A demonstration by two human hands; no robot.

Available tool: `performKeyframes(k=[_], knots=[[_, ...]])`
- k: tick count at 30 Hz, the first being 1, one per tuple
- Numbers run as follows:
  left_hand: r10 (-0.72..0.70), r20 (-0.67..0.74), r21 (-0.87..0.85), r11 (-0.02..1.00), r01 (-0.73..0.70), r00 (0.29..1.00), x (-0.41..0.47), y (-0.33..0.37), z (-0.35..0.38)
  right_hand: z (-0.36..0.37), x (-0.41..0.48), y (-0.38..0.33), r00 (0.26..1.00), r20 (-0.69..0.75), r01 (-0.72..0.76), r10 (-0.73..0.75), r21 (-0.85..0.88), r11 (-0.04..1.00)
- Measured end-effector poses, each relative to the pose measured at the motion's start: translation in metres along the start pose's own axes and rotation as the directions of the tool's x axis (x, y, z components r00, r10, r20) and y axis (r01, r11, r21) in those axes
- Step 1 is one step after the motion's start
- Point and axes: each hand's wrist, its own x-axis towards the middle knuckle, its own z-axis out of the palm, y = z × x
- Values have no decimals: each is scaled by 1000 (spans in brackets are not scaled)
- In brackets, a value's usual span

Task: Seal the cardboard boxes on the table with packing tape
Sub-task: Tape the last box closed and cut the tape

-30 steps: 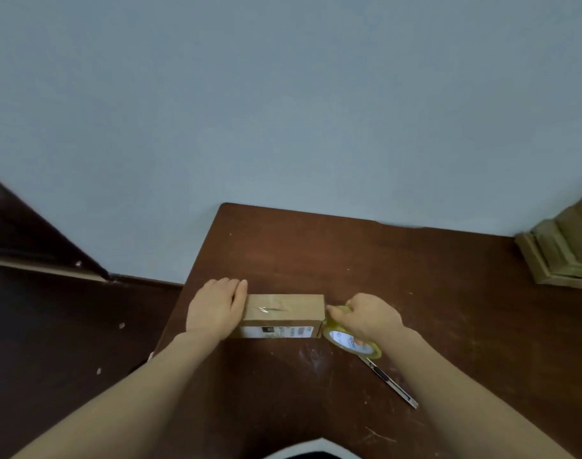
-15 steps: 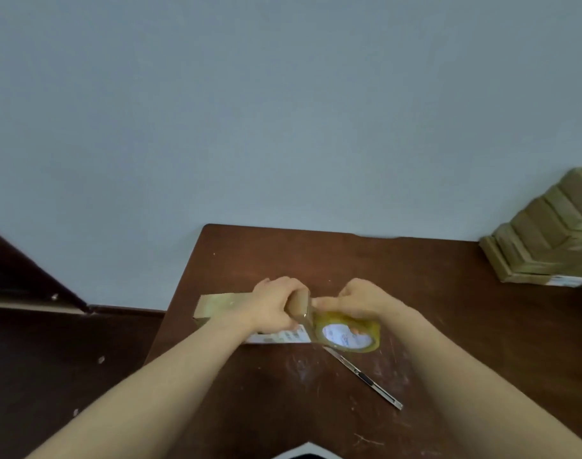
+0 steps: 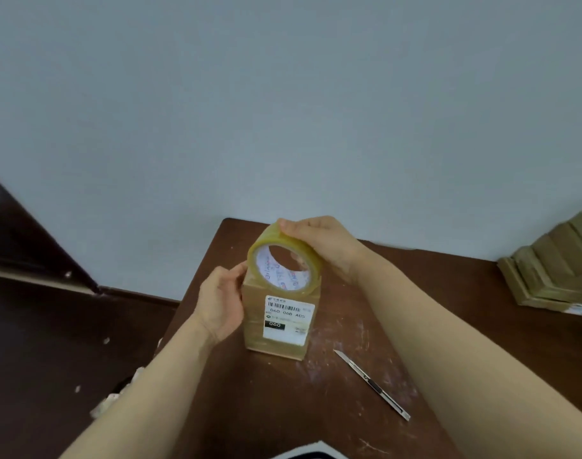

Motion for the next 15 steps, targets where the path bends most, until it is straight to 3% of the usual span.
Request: performKeyframes(k=[4,6,10,12,15], knots=[[194,-176,374,920,-116,965,3,-11,10,15,8,-4,1000,-7,-17,17,13,1000],[241,-205,450,884,-127,949,0,-16,10,16,7,-5,1000,15,-18,18,3,1000],[292,-235,383,905,-188,927,-6,-31,7,16,2,-8,998,61,-28,31,-54,998],[465,-301,385,858,-340,832,-6,-39,16,19,2,-7,1000,21,-16,18,-85,996],[572,-355,388,810,-440,740,-5,-49,23,24,4,-3,999,-32,-4,1,-104,995]])
